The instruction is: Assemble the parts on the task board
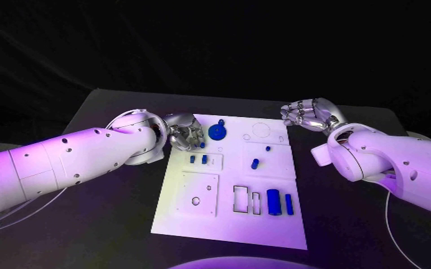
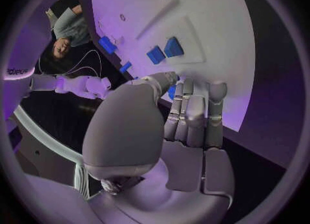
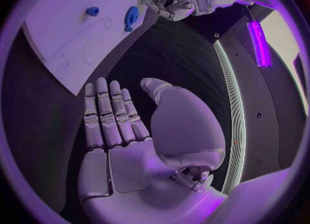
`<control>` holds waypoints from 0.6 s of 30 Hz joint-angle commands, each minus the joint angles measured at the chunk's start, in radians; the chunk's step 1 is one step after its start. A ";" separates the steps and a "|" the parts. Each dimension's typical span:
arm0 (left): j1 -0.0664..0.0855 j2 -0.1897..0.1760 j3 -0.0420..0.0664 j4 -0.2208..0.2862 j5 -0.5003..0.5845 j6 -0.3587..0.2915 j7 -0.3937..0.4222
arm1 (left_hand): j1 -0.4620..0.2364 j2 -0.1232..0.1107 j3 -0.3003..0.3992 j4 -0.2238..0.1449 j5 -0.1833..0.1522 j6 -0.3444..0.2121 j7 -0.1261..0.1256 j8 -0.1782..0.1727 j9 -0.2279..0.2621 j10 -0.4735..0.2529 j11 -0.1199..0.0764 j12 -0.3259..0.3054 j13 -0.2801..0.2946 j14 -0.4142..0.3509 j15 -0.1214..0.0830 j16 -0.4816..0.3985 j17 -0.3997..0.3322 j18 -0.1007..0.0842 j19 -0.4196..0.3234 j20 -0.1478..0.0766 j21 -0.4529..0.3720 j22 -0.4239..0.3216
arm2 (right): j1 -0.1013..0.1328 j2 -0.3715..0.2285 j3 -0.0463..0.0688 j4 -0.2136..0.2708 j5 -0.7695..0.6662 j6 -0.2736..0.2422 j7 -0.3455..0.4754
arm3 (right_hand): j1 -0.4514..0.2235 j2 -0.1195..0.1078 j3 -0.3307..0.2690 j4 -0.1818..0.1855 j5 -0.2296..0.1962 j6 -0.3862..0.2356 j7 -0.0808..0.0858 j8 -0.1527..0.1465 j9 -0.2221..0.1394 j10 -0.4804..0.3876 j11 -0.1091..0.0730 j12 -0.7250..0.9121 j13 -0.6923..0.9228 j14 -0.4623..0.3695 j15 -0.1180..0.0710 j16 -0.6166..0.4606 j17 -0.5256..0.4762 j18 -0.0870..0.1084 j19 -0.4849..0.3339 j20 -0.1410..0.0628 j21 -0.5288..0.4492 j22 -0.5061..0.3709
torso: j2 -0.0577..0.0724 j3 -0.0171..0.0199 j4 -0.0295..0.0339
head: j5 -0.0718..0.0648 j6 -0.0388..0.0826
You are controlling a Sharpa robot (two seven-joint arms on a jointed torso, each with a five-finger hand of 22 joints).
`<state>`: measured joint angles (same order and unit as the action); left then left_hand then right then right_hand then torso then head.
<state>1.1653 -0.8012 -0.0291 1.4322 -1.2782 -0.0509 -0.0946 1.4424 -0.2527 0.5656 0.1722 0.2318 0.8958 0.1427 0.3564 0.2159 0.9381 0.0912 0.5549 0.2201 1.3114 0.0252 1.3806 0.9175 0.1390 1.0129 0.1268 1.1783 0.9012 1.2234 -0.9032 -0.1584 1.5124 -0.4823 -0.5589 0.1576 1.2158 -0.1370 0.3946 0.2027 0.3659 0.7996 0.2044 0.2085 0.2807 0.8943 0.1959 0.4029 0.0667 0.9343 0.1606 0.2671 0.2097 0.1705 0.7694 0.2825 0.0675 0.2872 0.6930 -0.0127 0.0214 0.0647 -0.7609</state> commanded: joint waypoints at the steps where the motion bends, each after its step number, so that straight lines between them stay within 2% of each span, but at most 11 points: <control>1: 0.000 -0.001 0.001 0.004 0.007 0.003 0.015 | 0.010 -0.001 0.000 -0.006 -0.002 0.004 -0.001 -0.004 0.001 -0.005 0.000 0.007 0.001 -0.010 0.000 0.001 0.001 0.017 -0.008 0.002 -0.005 0.000 | -0.001 0.001 0.000 0.000 -0.006 0.012 0.009 | -0.005 0.000 0.000 0.001 0.005 0.006 0.056 0.000 -0.001 -0.001 0.003 0.006 -0.002 0.006 0.003 -0.006 -0.001 0.011 -0.007 0.002 0.002 -0.001 | -0.001 -0.0003 0.0001 | -0.001 -0.001; 12: 0.000 -0.006 0.001 0.005 0.007 -0.002 0.018 | 0.017 0.005 0.002 -0.011 -0.002 0.010 -0.002 -0.008 0.001 -0.013 0.000 0.020 0.009 -0.011 0.000 0.004 0.001 0.017 -0.007 0.002 -0.003 0.001 | -0.001 0.001 0.000 0.000 -0.006 0.013 0.009 | -0.005 0.000 0.000 0.001 0.005 0.006 0.056 0.000 -0.001 -0.001 0.003 0.006 -0.002 0.006 0.003 -0.006 -0.001 0.011 -0.007 0.002 0.002 -0.001 | 0.000 0.0002 -0.0002 | -0.001 0.000; 16: 0.000 -0.012 0.002 -0.001 0.017 -0.038 0.022 | 0.021 0.006 0.003 -0.014 -0.002 0.006 0.000 -0.014 -0.001 -0.018 0.000 0.027 0.013 -0.012 0.000 0.005 0.000 0.018 -0.008 0.001 -0.003 0.000 | -0.002 0.001 0.000 -0.002 -0.013 0.021 0.005 | 0.001 0.000 0.002 -0.005 0.004 0.006 0.056 0.001 -0.002 -0.002 0.002 0.006 -0.002 0.007 0.003 -0.007 -0.002 0.011 -0.007 0.002 0.002 -0.004 | 0.000 0.0004 -0.0003 | -0.003 0.003; 17: 0.000 -0.013 0.002 -0.003 0.022 -0.052 0.023 | 0.024 0.004 0.008 -0.016 -0.001 -0.007 0.004 -0.026 -0.006 -0.035 0.004 0.026 0.014 -0.027 0.002 -0.005 -0.030 0.021 -0.022 0.002 -0.013 -0.015 | -0.002 0.001 0.000 -0.003 -0.018 0.025 0.003 | 0.006 0.000 0.005 -0.010 -0.001 0.006 0.055 0.001 -0.002 -0.002 0.002 0.007 -0.002 0.007 0.002 -0.008 -0.002 0.011 -0.006 0.002 0.002 -0.005 | 0.000 0.0004 -0.0005 | -0.004 0.003; 18: 0.000 -0.016 0.003 -0.006 0.032 -0.070 0.024 | 0.023 0.002 0.013 -0.014 -0.001 -0.014 0.011 -0.037 -0.009 -0.054 0.011 0.023 0.011 -0.056 0.008 -0.026 -0.085 0.028 -0.050 0.005 -0.033 -0.045 | -0.002 0.001 0.000 -0.005 -0.028 0.032 0.002 | 0.028 0.001 0.017 -0.031 -0.024 0.007 0.055 0.001 -0.003 -0.002 0.001 0.007 -0.002 0.011 0.001 -0.009 -0.003 0.012 0.000 0.001 0.005 -0.007 | -0.001 0.0005 -0.0005 | -0.005 0.004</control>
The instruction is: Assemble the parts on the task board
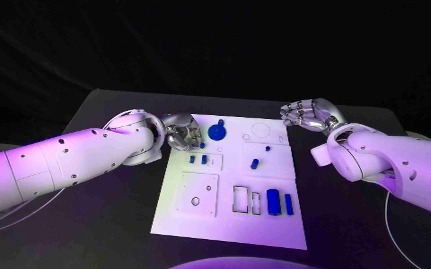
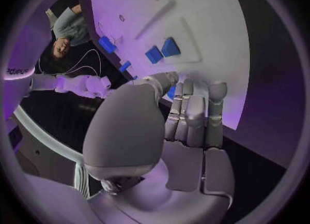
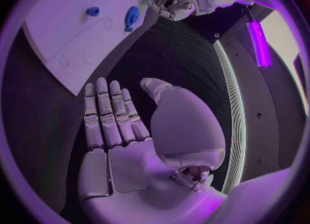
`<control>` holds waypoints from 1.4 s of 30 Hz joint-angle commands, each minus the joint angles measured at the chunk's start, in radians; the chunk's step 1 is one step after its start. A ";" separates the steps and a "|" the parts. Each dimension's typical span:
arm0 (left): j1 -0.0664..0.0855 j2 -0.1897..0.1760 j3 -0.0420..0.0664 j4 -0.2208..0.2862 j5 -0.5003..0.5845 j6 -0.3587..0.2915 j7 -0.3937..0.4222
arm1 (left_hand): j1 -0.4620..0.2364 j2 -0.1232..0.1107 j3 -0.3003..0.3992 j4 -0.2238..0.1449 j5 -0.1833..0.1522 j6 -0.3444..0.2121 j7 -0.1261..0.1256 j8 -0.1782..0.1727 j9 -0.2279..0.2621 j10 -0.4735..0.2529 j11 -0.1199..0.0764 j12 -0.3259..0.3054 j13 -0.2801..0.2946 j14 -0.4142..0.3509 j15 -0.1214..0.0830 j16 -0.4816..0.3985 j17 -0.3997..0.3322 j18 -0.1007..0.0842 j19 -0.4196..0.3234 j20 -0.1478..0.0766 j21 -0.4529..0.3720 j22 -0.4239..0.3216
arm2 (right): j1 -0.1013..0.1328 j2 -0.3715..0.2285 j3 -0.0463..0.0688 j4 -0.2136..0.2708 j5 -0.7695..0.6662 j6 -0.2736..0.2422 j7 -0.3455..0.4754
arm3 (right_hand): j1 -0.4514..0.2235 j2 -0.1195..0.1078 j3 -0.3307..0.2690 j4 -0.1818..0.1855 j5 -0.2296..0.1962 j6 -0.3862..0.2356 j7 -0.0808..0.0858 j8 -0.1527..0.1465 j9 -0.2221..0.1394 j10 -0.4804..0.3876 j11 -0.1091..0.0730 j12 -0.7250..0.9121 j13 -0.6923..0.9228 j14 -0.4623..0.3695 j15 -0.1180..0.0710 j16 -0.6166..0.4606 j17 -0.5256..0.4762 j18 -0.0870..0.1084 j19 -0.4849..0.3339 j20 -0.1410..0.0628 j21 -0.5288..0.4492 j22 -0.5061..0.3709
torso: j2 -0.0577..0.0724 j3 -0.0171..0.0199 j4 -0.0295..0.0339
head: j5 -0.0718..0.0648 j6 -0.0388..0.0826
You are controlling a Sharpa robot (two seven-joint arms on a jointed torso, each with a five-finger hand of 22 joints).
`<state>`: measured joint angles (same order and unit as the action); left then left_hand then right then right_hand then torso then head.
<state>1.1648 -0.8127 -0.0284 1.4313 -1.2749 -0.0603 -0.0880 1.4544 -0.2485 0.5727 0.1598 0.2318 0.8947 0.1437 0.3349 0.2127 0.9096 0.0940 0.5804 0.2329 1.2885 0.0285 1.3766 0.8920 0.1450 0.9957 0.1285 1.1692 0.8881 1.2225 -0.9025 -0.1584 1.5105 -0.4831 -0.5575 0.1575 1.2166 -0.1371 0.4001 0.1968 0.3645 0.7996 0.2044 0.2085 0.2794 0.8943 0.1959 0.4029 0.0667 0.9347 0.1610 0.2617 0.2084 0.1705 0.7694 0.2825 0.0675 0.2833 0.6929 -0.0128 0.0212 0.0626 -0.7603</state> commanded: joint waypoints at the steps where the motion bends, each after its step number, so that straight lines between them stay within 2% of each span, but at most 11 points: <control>1: 0.000 -0.007 0.004 -0.007 0.039 -0.072 0.019 | 0.012 0.000 0.008 -0.002 0.000 -0.016 0.015 -0.019 -0.007 -0.025 0.009 0.000 -0.001 -0.035 0.005 -0.023 -0.062 0.022 -0.033 0.004 -0.024 -0.032 | -0.001 0.000 0.000 -0.005 -0.039 0.039 0.002 | 0.048 0.000 0.026 -0.047 -0.050 0.010 0.052 0.003 -0.003 0.000 -0.001 0.007 -0.002 0.015 -0.001 -0.005 -0.002 0.013 0.016 -0.001 0.013 -0.003 | -0.001 0.0006 -0.0003 | -0.004 0.004; 5: 0.001 -0.027 0.010 -0.011 0.099 -0.113 0.036 | 0.025 0.005 0.022 -0.010 0.002 0.003 0.029 -0.013 -0.004 -0.020 0.015 0.012 0.002 -0.048 0.009 -0.036 -0.098 0.027 -0.053 0.006 -0.037 -0.055 | -0.001 -0.010 0.000 -0.006 -0.115 0.094 -0.004 | 0.098 -0.003 0.078 -0.106 -0.130 0.027 0.045 0.011 -0.004 0.001 -0.008 -0.005 -0.004 0.032 -0.011 -0.004 -0.002 0.014 0.079 -0.014 0.045 0.003 | -0.001 0.0007 -0.0012 | -0.013 0.007; 8: 0.001 -0.047 0.013 -0.012 0.189 -0.151 0.060 | 0.019 -0.007 0.034 -0.008 0.002 -0.013 0.036 -0.029 -0.010 -0.062 0.025 0.009 -0.006 -0.196 0.018 -0.167 -0.338 0.040 -0.129 0.014 -0.100 -0.120 | 0.000 -0.017 0.000 -0.004 -0.201 0.145 -0.017 | 0.122 -0.009 0.116 -0.148 -0.149 0.053 0.030 0.022 -0.004 0.033 -0.024 -0.010 -0.004 0.091 -0.033 0.021 0.011 0.014 0.145 -0.039 0.085 0.018 | -0.001 0.0010 -0.0011 | -0.024 0.010; 14: 0.002 -0.087 0.016 -0.006 0.525 -0.208 0.192 | 0.016 0.008 0.033 -0.008 -0.001 0.025 0.041 -0.011 0.001 -0.053 0.029 0.030 -0.018 -0.233 0.020 -0.263 -0.400 0.041 -0.151 0.019 -0.157 -0.155 | 0.004 -0.025 0.001 0.018 -0.492 0.258 -0.078 | 0.135 -0.004 0.110 -0.233 -0.167 0.139 -0.014 0.048 -0.001 0.166 -0.072 -0.034 -0.002 0.273 -0.102 0.097 0.075 0.008 0.255 -0.114 0.239 0.121 | 0.000 0.0008 0.0001 | -0.042 0.017; 18: 0.002 -0.111 0.016 0.017 0.748 -0.199 0.303 | 0.015 0.011 0.029 -0.011 -0.001 0.025 0.039 -0.009 0.003 -0.049 0.027 0.034 -0.021 -0.241 0.019 -0.280 -0.409 0.040 -0.155 0.018 -0.165 -0.160 | 0.006 -0.029 0.002 0.035 -0.704 0.301 -0.133 | 0.114 -0.011 0.083 -0.259 -0.171 0.157 -0.024 0.033 -0.012 0.210 -0.093 -0.084 -0.002 0.424 -0.140 0.193 0.162 0.009 0.314 -0.158 0.389 0.237 | -0.001 -0.0015 0.0006 | -0.064 0.021; 21: 0.002 -0.128 0.016 0.040 0.922 -0.180 0.375 | 0.008 0.017 0.016 -0.012 -0.001 0.023 0.038 -0.007 0.004 -0.041 0.026 0.041 -0.023 -0.246 0.019 -0.292 -0.416 0.039 -0.161 0.019 -0.177 -0.167 | 0.007 -0.029 0.002 0.045 -0.842 0.312 -0.169 | 0.092 -0.023 0.088 -0.260 -0.170 0.160 -0.029 0.020 -0.019 0.218 -0.097 -0.123 -0.001 0.496 -0.153 0.269 0.230 0.010 0.347 -0.173 0.463 0.293 | -0.001 -0.0028 0.0004 | -0.071 0.023; 25: 0.001 -0.147 0.016 0.073 1.082 -0.144 0.446 | -0.014 0.026 -0.015 -0.008 -0.002 0.024 0.031 -0.001 0.009 -0.014 0.017 0.054 -0.025 -0.233 0.014 -0.292 -0.418 0.040 -0.152 0.017 -0.194 -0.180 | 0.006 -0.023 0.002 0.059 -0.992 0.312 -0.210 | 0.059 -0.045 0.119 -0.253 -0.170 0.167 -0.033 0.005 -0.024 0.242 -0.101 -0.177 0.001 0.524 -0.158 0.439 0.373 0.010 0.371 -0.178 0.555 0.372 | 0.000 -0.0007 0.0018 | -0.074 0.024; 28: 0.000 -0.155 0.016 0.095 1.138 -0.129 0.471 | -0.024 0.025 -0.027 -0.002 -0.002 0.023 0.029 0.000 0.011 -0.011 0.016 0.052 -0.028 -0.231 0.013 -0.293 -0.418 0.040 -0.148 0.017 -0.203 -0.186 | 0.004 -0.014 0.002 0.067 -1.058 0.310 -0.237 | 0.049 -0.054 0.135 -0.248 -0.172 0.165 -0.031 0.000 -0.023 0.244 -0.100 -0.202 0.002 0.544 -0.155 0.666 0.589 0.009 0.385 -0.177 0.605 0.418 | 0.000 -0.0017 0.0025 | -0.074 0.023; 30: 0.000 -0.158 0.016 0.103 1.153 -0.124 0.478 | -0.024 0.025 -0.027 -0.002 -0.002 0.023 0.029 0.000 0.011 -0.011 0.016 0.052 -0.028 -0.231 0.013 -0.293 -0.418 0.040 -0.148 0.017 -0.203 -0.187 | 0.003 -0.010 0.002 0.069 -1.084 0.304 -0.250 | 0.043 -0.058 0.142 -0.243 -0.171 0.161 -0.028 -0.005 -0.023 0.236 -0.096 -0.217 0.001 0.552 -0.152 0.763 0.682 -0.007 0.426 -0.175 0.704 0.513 | 0.000 -0.0024 0.0028 | -0.074 0.022; 37: 0.000 -0.159 0.015 0.119 1.180 -0.115 0.492 | -0.023 0.026 -0.028 -0.003 -0.001 0.023 0.029 0.000 0.011 -0.011 0.016 0.052 -0.028 -0.230 0.013 -0.293 -0.418 0.040 -0.147 0.016 -0.205 -0.188 | -0.004 0.010 0.002 0.073 -1.159 0.254 -0.306 | 0.039 -0.068 0.160 -0.235 -0.174 0.149 -0.019 -0.012 -0.020 0.211 -0.084 -0.248 0.000 0.566 -0.140 0.958 0.870 -0.040 0.507 -0.165 0.913 0.716 | 0.001 -0.0024 0.0011 | -0.073 0.021; 42: -0.001 -0.161 0.015 0.122 1.185 -0.115 0.492 | -0.023 0.027 -0.029 -0.004 -0.002 0.023 0.029 0.001 0.011 -0.011 0.015 0.051 -0.029 -0.230 0.013 -0.293 -0.418 0.040 -0.146 0.016 -0.205 -0.189 | -0.010 0.024 0.002 0.072 -1.174 0.258 -0.319 | 0.039 -0.068 0.165 -0.232 -0.176 0.149 -0.019 -0.011 -0.017 0.214 -0.084 -0.250 0.002 0.568 -0.139 1.001 0.911 -0.049 0.525 -0.162 0.966 0.769 | 0.002 -0.0007 0.0016 | -0.071 0.019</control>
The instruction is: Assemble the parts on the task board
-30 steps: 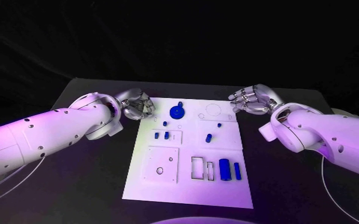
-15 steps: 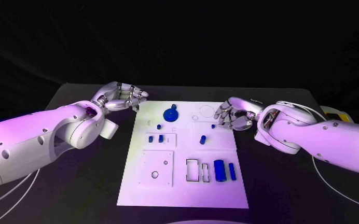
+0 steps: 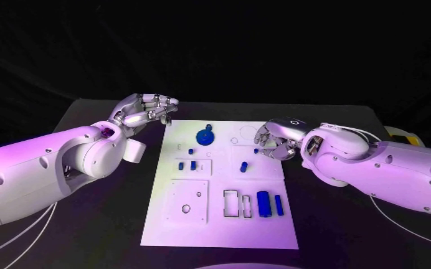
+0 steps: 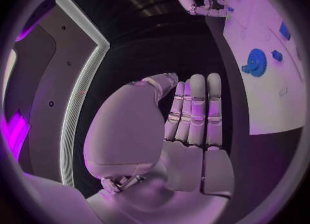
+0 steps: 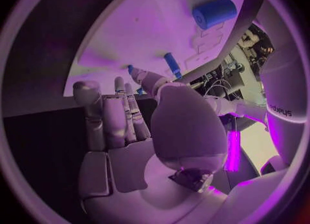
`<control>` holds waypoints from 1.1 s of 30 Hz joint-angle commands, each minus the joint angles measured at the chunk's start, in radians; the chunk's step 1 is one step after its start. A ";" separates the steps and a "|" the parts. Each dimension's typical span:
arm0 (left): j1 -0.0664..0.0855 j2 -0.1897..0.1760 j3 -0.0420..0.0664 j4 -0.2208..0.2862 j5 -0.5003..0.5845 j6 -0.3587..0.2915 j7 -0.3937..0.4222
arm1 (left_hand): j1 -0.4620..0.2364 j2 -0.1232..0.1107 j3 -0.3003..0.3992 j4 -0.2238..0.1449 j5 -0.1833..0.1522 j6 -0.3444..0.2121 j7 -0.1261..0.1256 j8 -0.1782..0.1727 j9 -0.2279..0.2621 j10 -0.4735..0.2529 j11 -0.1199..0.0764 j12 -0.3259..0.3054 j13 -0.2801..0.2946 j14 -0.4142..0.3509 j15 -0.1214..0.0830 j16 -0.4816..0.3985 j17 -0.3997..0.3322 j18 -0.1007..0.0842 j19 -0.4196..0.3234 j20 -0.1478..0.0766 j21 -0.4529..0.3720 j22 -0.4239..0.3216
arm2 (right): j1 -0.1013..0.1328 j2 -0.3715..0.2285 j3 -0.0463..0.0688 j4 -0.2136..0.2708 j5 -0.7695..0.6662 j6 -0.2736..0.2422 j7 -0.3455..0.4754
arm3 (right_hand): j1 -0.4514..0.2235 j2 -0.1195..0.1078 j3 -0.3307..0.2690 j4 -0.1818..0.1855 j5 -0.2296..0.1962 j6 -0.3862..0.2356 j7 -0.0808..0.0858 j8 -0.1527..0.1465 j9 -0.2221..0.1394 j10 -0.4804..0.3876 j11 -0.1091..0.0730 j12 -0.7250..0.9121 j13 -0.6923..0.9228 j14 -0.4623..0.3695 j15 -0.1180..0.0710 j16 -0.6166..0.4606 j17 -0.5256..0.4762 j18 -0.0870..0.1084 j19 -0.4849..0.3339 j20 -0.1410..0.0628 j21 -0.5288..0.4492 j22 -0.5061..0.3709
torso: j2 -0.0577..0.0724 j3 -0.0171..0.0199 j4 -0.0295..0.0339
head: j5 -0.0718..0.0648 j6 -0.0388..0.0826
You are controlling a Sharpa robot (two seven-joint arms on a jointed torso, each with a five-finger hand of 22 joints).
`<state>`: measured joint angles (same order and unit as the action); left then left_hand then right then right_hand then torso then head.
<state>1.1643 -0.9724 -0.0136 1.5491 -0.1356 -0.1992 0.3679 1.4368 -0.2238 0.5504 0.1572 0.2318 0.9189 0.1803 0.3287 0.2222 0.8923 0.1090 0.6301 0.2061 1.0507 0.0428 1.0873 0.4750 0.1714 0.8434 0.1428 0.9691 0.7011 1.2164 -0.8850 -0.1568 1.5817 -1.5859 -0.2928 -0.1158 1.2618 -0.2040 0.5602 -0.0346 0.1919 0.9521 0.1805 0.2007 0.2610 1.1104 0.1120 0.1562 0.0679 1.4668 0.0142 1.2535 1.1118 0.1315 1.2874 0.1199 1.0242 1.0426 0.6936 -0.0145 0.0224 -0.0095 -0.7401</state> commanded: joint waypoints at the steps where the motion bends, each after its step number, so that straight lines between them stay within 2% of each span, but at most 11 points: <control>1: 0.000 -0.001 0.001 0.005 0.046 0.024 0.036 | -0.006 0.002 -0.007 -0.001 -0.002 -0.001 -0.008 0.007 0.002 0.006 0.000 0.001 -0.002 0.008 -0.002 -0.004 -0.001 0.014 0.006 0.002 -0.005 -0.002 | -0.006 0.009 0.000 0.001 -0.072 -0.001 -0.046 | -0.005 -0.001 0.006 -0.001 -0.004 -0.003 0.004 -0.003 0.002 -0.001 0.000 -0.003 0.001 0.037 0.008 0.016 0.015 -0.011 0.010 0.001 0.019 0.020 | 0.001 0.0008 0.0005 | 0.002 -0.002; 7: 0.000 -0.002 0.001 0.006 0.047 0.026 0.032 | -0.005 0.002 -0.010 -0.002 -0.002 -0.004 -0.007 0.006 0.002 0.003 0.001 -0.002 -0.004 0.008 -0.002 -0.004 -0.001 0.014 0.009 0.001 -0.009 -0.005 | -0.022 0.026 0.000 -0.006 -0.075 0.031 -0.058 | 0.002 0.007 0.014 0.000 -0.010 0.023 -0.010 0.015 0.015 0.048 -0.015 0.020 0.014 0.038 -0.001 0.060 0.051 -0.033 0.063 -0.005 0.141 0.138 | 0.000 0.0012 -0.0002 | 0.004 -0.006; 21: 0.000 -0.002 0.001 0.008 0.048 0.032 0.021 | -0.003 0.004 -0.012 -0.004 -0.001 -0.007 -0.005 0.005 0.002 -0.001 0.003 -0.006 -0.007 0.007 -0.001 -0.006 -0.002 0.013 0.012 0.001 -0.013 -0.008 | -0.039 0.053 0.000 -0.024 -0.079 0.048 -0.069 | 0.011 0.020 0.022 -0.002 -0.012 0.039 -0.018 0.028 0.026 0.064 -0.024 0.029 0.024 0.038 -0.008 0.078 0.066 -0.038 0.072 -0.011 0.173 0.171 | 0.000 0.0022 -0.0010 | 0.007 -0.009; 23: 0.000 -0.002 0.001 0.008 0.048 0.032 0.020 | -0.003 0.004 -0.013 -0.005 -0.001 -0.009 -0.004 0.004 0.002 -0.002 0.003 -0.007 -0.008 0.007 0.000 -0.006 -0.002 0.013 0.013 0.001 -0.014 -0.009 | -0.041 0.056 0.000 -0.027 -0.081 0.047 -0.072 | 0.015 0.028 0.027 -0.002 -0.022 0.044 -0.021 0.032 0.030 0.069 -0.026 0.032 0.027 0.038 -0.010 0.082 0.067 -0.039 0.072 -0.012 0.178 0.177 | 0.000 0.0024 -0.0010 | 0.007 -0.009; 25: 0.000 -0.002 0.001 0.008 0.048 0.033 0.018 | -0.003 0.004 -0.013 -0.005 -0.001 -0.009 -0.004 0.004 0.002 -0.002 0.003 -0.007 -0.008 0.007 0.000 -0.006 -0.002 0.013 0.013 0.001 -0.014 -0.009 | -0.044 0.060 0.000 -0.031 -0.086 0.047 -0.076 | 0.023 0.038 0.038 -0.006 -0.049 0.049 -0.024 0.036 0.035 0.074 -0.029 0.034 0.031 0.037 -0.012 0.087 0.069 -0.040 0.073 -0.014 0.186 0.186 | -0.001 0.0024 -0.0014 | 0.007 -0.010; 33: 0.000 -0.002 0.001 0.008 0.048 0.035 0.010 | -0.003 0.004 -0.014 -0.005 -0.002 -0.011 -0.003 0.003 0.001 -0.002 0.004 -0.008 -0.009 0.007 0.000 -0.006 -0.002 0.013 0.014 0.001 -0.016 -0.010 | -0.053 0.070 -0.001 -0.037 -0.141 0.082 -0.112 | 0.038 0.051 0.062 -0.021 -0.063 0.067 -0.028 0.051 0.048 0.066 -0.030 0.025 0.034 0.038 -0.013 0.098 0.076 -0.044 0.077 -0.016 0.206 0.209 | -0.001 0.0018 -0.0011 | 0.005 -0.014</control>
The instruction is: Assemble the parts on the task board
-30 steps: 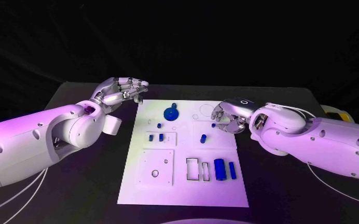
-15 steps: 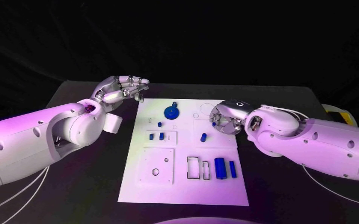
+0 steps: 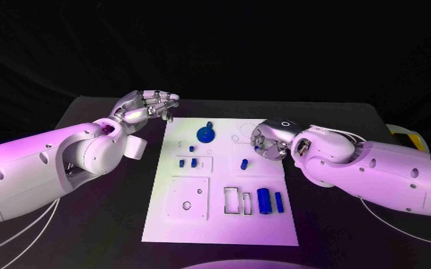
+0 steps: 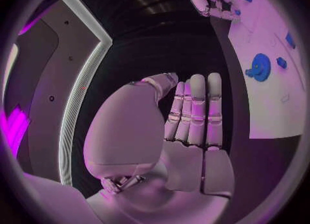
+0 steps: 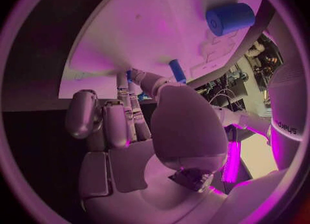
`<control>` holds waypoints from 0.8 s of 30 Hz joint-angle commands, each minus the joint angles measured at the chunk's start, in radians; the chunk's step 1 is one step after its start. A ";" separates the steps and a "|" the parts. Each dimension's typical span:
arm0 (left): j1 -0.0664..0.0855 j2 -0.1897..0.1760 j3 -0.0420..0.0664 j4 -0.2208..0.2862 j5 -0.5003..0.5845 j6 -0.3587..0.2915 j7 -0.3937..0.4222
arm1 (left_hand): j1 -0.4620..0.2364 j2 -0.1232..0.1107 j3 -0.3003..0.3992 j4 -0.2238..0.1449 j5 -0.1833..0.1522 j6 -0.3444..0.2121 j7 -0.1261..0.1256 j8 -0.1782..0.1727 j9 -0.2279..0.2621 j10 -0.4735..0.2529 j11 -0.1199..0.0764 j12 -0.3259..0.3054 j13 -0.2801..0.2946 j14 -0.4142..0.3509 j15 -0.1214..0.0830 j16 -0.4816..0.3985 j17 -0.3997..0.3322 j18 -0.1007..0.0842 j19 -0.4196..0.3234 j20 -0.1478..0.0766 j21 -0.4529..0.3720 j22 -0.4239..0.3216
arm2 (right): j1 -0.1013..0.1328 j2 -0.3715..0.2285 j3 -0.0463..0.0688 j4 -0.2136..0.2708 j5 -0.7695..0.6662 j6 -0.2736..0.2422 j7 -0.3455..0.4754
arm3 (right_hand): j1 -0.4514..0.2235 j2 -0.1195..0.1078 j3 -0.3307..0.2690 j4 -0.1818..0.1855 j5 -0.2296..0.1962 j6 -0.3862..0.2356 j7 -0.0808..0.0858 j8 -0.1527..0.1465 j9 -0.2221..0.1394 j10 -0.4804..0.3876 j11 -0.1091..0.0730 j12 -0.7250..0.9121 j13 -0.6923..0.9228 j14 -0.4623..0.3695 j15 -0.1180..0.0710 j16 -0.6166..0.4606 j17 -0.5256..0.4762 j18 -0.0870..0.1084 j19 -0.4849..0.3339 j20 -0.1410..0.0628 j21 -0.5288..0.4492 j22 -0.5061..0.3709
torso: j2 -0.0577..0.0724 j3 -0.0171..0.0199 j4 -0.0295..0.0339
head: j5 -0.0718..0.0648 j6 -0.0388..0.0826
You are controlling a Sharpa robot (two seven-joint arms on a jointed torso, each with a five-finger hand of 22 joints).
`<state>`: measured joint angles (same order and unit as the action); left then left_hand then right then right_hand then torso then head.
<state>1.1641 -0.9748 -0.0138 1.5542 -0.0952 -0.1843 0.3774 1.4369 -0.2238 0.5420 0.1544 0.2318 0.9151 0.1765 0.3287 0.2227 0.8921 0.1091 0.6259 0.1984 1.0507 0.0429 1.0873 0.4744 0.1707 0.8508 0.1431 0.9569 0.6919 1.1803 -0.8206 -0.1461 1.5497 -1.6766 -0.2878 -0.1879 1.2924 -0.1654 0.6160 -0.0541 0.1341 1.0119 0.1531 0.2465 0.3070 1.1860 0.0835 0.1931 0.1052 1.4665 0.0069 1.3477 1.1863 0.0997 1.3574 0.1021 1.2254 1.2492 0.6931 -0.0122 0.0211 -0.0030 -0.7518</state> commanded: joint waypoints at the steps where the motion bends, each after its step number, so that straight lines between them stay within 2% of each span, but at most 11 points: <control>1: 0.000 0.000 0.001 0.003 0.007 0.020 -0.001 | -0.004 0.004 -0.006 -0.002 -0.002 -0.007 0.001 0.003 0.001 -0.002 0.004 -0.003 -0.001 0.007 0.000 -0.006 -0.001 0.014 0.007 0.001 -0.003 -0.001 | -0.018 0.006 -0.012 -0.004 -0.060 0.083 -0.043 | 0.010 0.014 0.009 -0.005 -0.006 0.011 -0.001 0.009 0.004 -0.010 -0.002 -0.013 -0.003 0.038 -0.006 0.005 0.002 -0.012 0.008 0.001 0.007 0.006 | 0.000 -0.0004 0.0003 | -0.001 -0.002; 12: 0.000 -0.001 0.001 0.003 0.007 0.020 -0.012 | 0.000 0.005 -0.008 -0.006 -0.001 -0.011 0.003 0.002 0.001 -0.007 0.006 -0.008 -0.004 0.007 0.001 -0.008 -0.002 0.014 0.010 0.001 -0.007 -0.004 | -0.023 0.009 -0.013 0.012 -0.139 0.123 -0.079 | 0.019 0.028 0.026 -0.023 -0.006 0.043 -0.011 0.035 0.024 0.012 -0.011 -0.014 0.003 0.037 -0.013 0.014 0.005 -0.018 0.019 -0.003 0.038 0.039 | 0.000 -0.0008 0.0008 | -0.004 -0.007; 17: 0.000 -0.002 0.001 0.004 0.007 0.024 -0.019 | 0.000 0.005 -0.011 -0.007 -0.001 -0.014 0.006 0.001 0.000 -0.017 0.010 -0.016 -0.009 0.004 0.004 -0.010 -0.002 0.013 0.012 0.002 -0.012 -0.007 | -0.025 0.010 -0.013 0.018 -0.166 0.096 -0.096 | 0.023 0.039 0.041 -0.031 0.000 0.049 -0.015 0.044 0.034 0.026 -0.015 -0.014 0.006 0.039 -0.017 0.022 0.014 -0.022 0.028 -0.007 0.057 0.059 | 0.000 -0.0008 0.0007 | -0.004 -0.007; 24: 0.000 -0.003 0.001 0.005 0.007 0.030 -0.031 | 0.002 0.005 -0.012 -0.009 0.000 -0.018 0.008 -0.001 0.000 -0.023 0.013 -0.021 -0.013 0.001 0.006 -0.012 -0.003 0.013 0.012 0.003 -0.016 -0.010 | -0.026 0.009 -0.013 0.027 -0.180 0.024 -0.106 | 0.021 0.049 0.071 -0.040 0.018 0.047 -0.015 0.048 0.042 0.037 -0.016 -0.019 0.008 0.041 -0.018 0.031 0.020 -0.026 0.036 -0.010 0.076 0.078 | 0.000 -0.0004 0.0007 | -0.003 -0.005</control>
<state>1.1641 -0.9772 -0.0138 1.5558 -0.0940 -0.1769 0.3539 1.4369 -0.2238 0.5339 0.1462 0.2318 0.9054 0.1863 0.3287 0.2225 0.8772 0.1240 0.6106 0.1867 1.0507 0.0429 1.0795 0.4720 0.1705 0.8544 0.1468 0.9448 0.6832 1.1681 -0.8151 -0.1482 1.5833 -1.8276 -0.2822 -0.2632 1.3029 -0.1392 0.6806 -0.0939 0.1478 1.0537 0.1394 0.2918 0.3469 1.2164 0.0672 0.1725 0.1151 1.4664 -0.0076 1.3729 1.2055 0.0886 1.3879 0.0930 1.2982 1.3082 0.6928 -0.0128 0.0219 -0.0073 -0.7574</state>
